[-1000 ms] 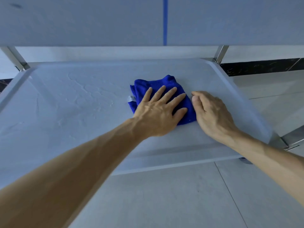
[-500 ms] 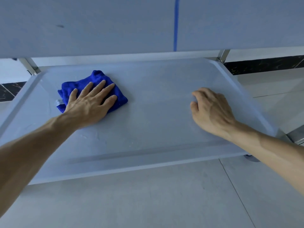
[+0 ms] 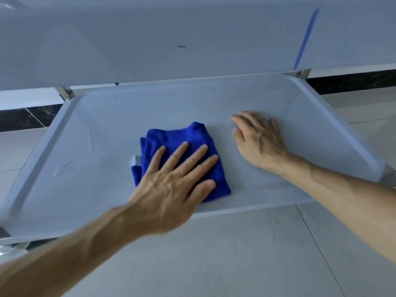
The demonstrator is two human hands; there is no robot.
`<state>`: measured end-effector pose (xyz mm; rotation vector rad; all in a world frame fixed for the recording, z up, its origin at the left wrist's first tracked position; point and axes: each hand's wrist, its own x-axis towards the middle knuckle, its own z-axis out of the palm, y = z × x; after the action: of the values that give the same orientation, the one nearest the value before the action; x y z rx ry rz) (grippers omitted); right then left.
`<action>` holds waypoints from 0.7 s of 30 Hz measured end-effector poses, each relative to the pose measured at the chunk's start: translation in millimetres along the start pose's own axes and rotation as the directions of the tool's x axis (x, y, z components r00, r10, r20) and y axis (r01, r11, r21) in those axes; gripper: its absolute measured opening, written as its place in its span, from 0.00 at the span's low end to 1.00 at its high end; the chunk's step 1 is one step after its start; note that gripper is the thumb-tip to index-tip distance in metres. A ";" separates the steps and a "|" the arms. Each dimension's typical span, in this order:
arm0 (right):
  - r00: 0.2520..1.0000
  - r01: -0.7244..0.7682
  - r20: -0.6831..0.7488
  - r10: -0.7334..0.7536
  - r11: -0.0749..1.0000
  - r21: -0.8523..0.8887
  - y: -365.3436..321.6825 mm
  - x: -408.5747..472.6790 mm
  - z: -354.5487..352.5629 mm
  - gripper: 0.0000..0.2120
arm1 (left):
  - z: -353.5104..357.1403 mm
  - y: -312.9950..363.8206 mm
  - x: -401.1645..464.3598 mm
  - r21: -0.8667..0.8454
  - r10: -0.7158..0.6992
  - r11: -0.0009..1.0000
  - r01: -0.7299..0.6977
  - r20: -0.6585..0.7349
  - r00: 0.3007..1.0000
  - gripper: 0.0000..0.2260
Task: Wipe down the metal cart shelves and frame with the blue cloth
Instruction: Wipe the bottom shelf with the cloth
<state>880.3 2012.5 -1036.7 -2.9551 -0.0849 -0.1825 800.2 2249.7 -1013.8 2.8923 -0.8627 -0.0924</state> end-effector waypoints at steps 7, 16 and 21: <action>1.000 -0.003 -0.001 0.003 1.000 -0.008 6.2 -4.9 -1.1 0.29 | -2.3 -35.8 -47.5 -0.049 0.143 0.988 -0.144 -0.028 0.989 0.22; 1.000 -0.008 -0.002 0.008 0.998 -0.054 -1.5 1.0 -0.9 0.31 | -8.5 -86.0 5.8 -0.058 -0.422 0.906 0.420 -0.024 0.906 0.30; 1.000 0.000 -0.028 -0.002 0.998 -0.060 3.0 3.8 -0.3 0.31 | -1.8 -4.4 14.1 -0.033 -0.146 0.989 0.146 0.007 0.989 0.31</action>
<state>884.3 2009.7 -1036.5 -3.0114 -0.0785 -0.2304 814.6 2245.8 -1012.9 2.9217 -0.6422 -0.1251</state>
